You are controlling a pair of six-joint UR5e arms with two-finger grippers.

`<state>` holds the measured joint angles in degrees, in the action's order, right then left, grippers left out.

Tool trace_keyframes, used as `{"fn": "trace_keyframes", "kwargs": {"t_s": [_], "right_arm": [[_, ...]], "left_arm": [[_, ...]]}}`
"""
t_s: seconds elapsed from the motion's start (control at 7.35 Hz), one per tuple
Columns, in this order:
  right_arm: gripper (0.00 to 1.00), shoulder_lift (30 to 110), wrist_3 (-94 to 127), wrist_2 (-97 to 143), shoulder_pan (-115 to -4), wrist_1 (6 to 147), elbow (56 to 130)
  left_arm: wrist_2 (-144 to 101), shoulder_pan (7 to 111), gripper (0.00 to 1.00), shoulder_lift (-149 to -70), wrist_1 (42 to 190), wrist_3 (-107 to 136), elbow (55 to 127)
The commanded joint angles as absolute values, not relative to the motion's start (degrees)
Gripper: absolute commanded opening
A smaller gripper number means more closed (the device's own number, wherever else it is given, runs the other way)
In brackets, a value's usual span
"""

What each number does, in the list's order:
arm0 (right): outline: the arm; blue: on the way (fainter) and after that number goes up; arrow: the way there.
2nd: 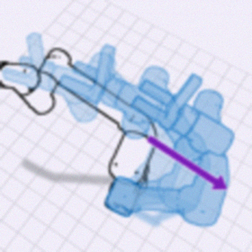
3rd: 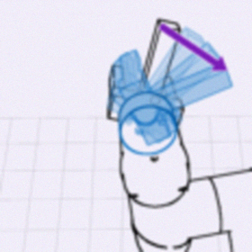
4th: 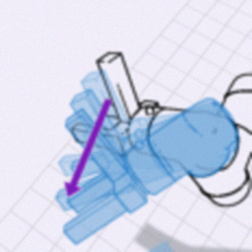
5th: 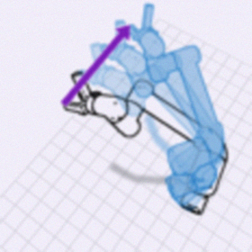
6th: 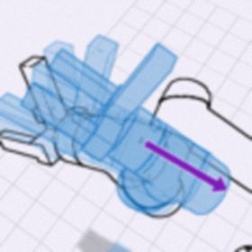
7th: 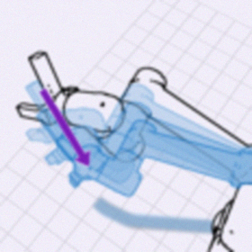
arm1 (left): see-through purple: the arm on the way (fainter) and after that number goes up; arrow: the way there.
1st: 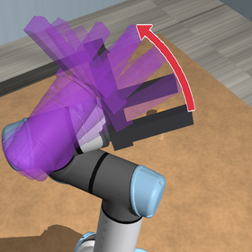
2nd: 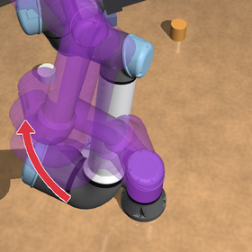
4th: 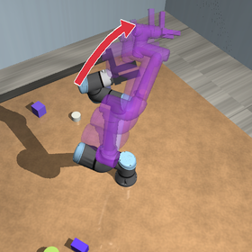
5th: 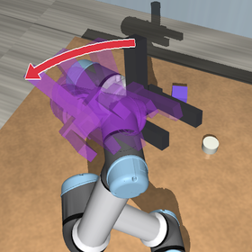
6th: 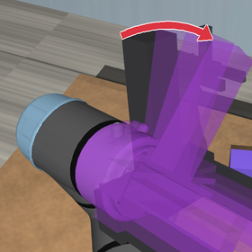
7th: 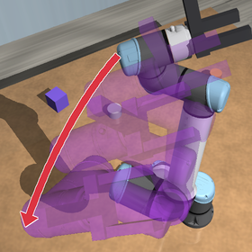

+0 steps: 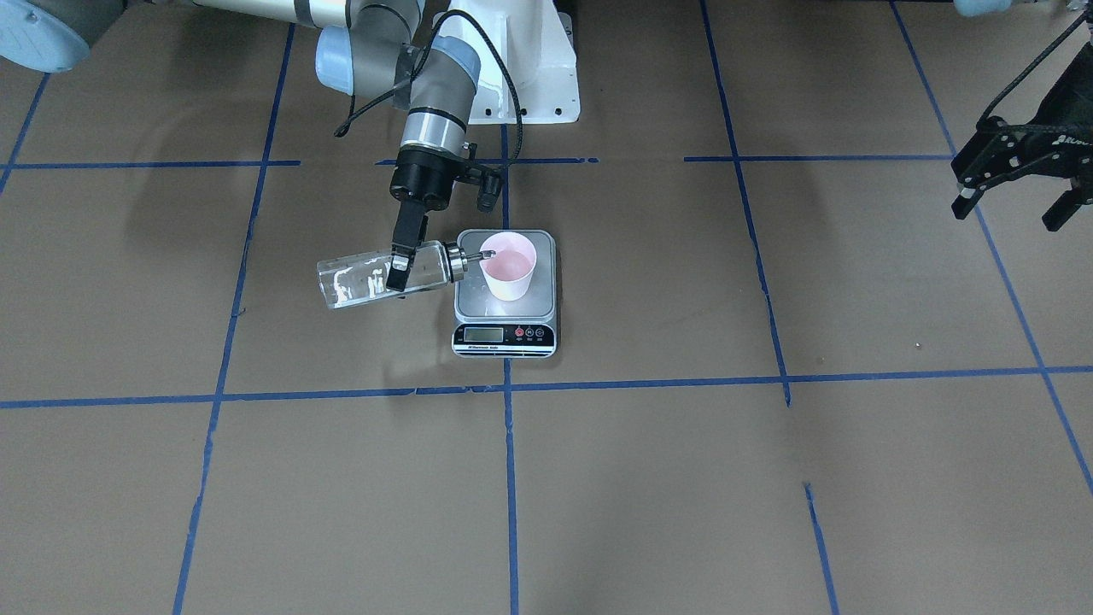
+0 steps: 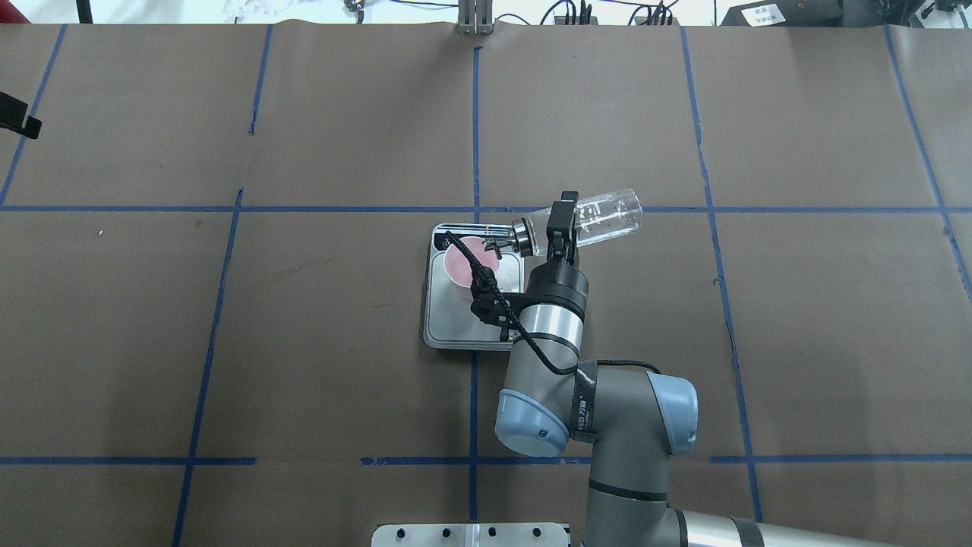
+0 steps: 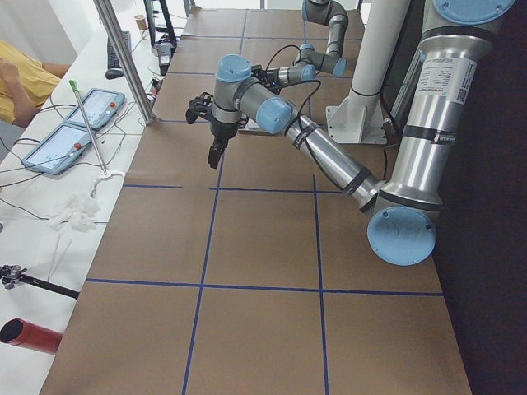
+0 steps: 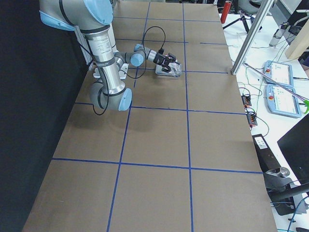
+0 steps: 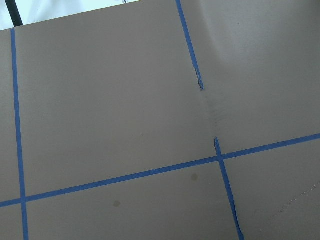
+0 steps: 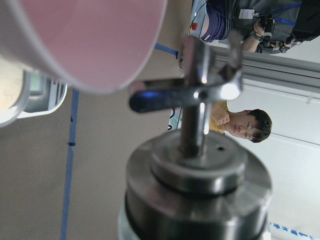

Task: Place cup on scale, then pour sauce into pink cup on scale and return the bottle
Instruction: 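Tilt the bottle with the right gripper to pour into the cup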

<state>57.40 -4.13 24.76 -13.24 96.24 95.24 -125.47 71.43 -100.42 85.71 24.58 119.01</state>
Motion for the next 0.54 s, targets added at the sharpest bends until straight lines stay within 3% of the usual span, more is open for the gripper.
{"fn": "trace_keyframes", "kwargs": {"t_s": [0.0, 0.41], "right_arm": [[0.00, 57.5, -9.8, 23.2, -13.3, 96.2, 95.3], [0.00, 57.3, -13.6, 21.6, -13.4, 96.2, 96.0]], "left_arm": [[-125.5, 71.4, 1.00, -100.5, 85.8, 24.8, 119.0], [-125.5, 71.4, 1.00, -100.5, 85.8, 24.8, 118.8]]}}
